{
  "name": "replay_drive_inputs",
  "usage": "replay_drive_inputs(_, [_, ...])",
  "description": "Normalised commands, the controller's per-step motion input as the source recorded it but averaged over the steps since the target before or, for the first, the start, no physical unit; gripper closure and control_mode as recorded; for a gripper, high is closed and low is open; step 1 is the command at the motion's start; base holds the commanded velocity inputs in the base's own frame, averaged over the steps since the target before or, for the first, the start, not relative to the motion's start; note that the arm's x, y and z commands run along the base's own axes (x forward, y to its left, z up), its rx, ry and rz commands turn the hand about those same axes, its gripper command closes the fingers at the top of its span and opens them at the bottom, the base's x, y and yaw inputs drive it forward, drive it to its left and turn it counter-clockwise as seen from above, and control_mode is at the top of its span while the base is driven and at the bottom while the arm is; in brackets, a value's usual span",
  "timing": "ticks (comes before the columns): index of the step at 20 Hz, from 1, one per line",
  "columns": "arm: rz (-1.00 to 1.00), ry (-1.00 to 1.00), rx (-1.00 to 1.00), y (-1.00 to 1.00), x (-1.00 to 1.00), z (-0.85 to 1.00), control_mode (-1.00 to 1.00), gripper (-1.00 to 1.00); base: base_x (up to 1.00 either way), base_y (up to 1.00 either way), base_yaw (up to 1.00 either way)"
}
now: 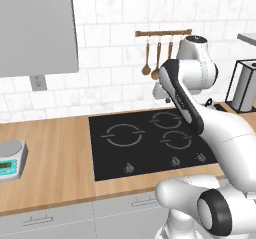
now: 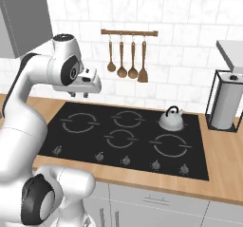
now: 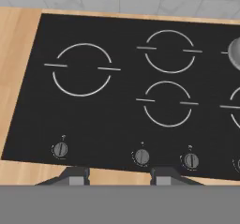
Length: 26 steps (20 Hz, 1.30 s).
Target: Turn off the rear right burner of the stove.
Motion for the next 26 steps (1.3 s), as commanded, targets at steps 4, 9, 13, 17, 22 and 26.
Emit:
replay_drive_inputs(4, [0.00, 0.00, 0.00, -0.19, -0.16, 0.00, -1.00, -1.00, 0.00, 0.00, 0.00])
replay_drive_inputs(9, [-0.01, 0.00, 0.00, -0.52, -0.22, 0.00, -1.00, -1.00, 0.00, 0.00, 0.00])
replay_drive_inputs(13, [-0.03, 0.00, 0.00, -0.52, -0.18, 0.00, -1.00, -1.00, 0.00, 0.00, 0.00])
replay_drive_inputs(17, [-0.01, 0.00, 0.00, -0.44, -0.17, 0.00, -1.00, -1.00, 0.00, 0.00, 0.00])
replay_drive_inputs(22, [-0.01, 0.00, 0.00, -0.43, -0.19, 0.00, -1.00, -1.00, 0.00, 0.00, 0.00])
replay_drive_inputs(26, [0.00, 0.00, 0.00, -0.42, -0.16, 0.00, -1.00, -1.00, 0.00, 0.00, 0.00])
